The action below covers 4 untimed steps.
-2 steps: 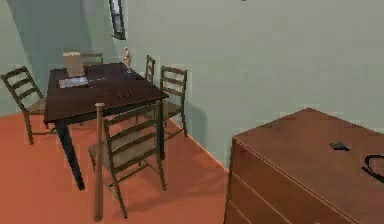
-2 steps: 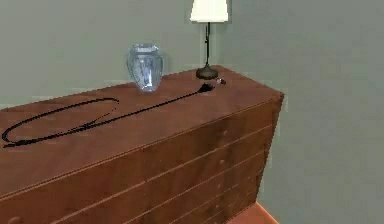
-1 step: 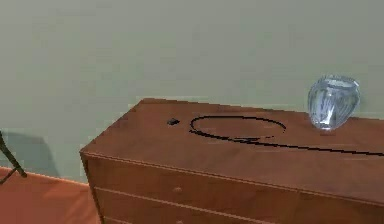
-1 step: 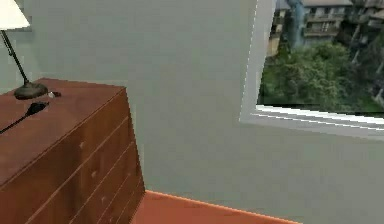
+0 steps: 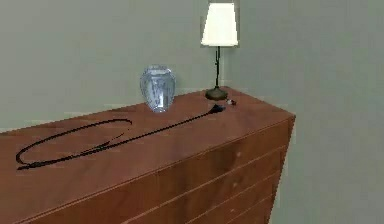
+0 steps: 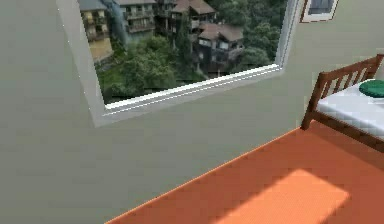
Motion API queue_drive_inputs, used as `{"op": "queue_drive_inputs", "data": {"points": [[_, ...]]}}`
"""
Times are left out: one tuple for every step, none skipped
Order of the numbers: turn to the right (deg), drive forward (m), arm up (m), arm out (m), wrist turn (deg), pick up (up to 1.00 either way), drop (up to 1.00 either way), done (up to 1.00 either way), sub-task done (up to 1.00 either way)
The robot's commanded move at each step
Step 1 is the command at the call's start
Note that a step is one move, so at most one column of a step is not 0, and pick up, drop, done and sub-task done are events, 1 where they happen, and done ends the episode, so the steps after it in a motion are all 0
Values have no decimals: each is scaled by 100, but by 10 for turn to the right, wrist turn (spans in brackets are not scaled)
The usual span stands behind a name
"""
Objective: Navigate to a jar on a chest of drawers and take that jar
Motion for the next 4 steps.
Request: {"op": "queue_drive_inputs", "data": {"points": [[330, 0, 0, 0, 0, 0, 0, 0, 0], [0, 75, 0, 0, 0, 0, 0, 0, 0], [-450, 0, 0, 0, 0, 0, 0, 0, 0], [-450, 0, 0, 0, 0, 0, 0, 0, 0]]}}
